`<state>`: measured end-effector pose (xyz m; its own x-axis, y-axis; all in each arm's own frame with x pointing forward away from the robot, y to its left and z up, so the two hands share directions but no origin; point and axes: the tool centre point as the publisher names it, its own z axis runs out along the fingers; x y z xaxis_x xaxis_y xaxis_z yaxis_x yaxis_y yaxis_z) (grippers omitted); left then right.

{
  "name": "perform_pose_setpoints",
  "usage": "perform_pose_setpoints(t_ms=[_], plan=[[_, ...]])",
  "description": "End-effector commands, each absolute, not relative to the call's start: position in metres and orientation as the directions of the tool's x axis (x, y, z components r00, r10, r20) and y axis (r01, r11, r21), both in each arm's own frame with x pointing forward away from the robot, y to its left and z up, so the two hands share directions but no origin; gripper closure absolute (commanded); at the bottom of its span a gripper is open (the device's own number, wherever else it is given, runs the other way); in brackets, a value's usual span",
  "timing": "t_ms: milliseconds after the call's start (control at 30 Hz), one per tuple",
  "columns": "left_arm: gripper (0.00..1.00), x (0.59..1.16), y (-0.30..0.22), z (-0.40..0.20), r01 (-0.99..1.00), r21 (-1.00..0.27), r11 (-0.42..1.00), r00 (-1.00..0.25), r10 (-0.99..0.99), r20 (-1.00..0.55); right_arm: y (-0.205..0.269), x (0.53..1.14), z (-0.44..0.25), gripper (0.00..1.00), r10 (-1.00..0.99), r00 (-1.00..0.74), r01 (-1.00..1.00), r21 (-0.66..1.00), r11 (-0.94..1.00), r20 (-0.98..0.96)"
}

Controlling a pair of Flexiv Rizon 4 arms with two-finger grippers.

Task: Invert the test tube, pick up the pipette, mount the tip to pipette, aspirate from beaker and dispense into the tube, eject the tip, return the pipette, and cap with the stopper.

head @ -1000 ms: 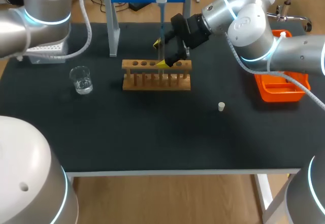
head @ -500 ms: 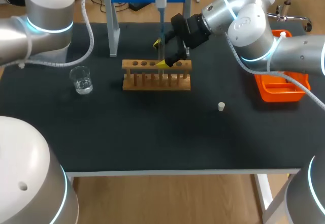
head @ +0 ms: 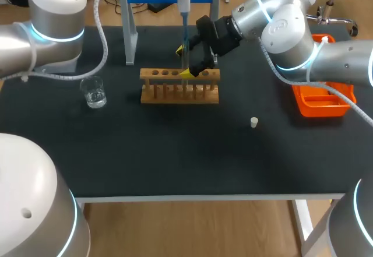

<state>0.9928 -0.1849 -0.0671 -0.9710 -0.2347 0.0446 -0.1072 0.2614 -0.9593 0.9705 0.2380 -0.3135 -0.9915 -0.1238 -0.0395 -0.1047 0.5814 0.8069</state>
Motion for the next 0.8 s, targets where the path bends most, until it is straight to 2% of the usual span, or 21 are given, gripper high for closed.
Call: perform_pose_setpoints(t_ms=[33,800], plan=[[1.0,0.9934,-0.1862,-0.0702,-0.104,-0.962,0.254,-0.971,-0.233,0.043,0.2371,0.9707,-0.3124,0.0,-0.126,-0.991,-0.104,0.805,0.584,-0.037],[1.0,0.9958,-0.1858,-0.0798,-0.103,-0.962,0.254,-0.973,-0.227,0.044,0.2371,0.9707,-0.3124,0.0,-0.126,-0.991,-0.104,0.805,0.584,-0.037]])
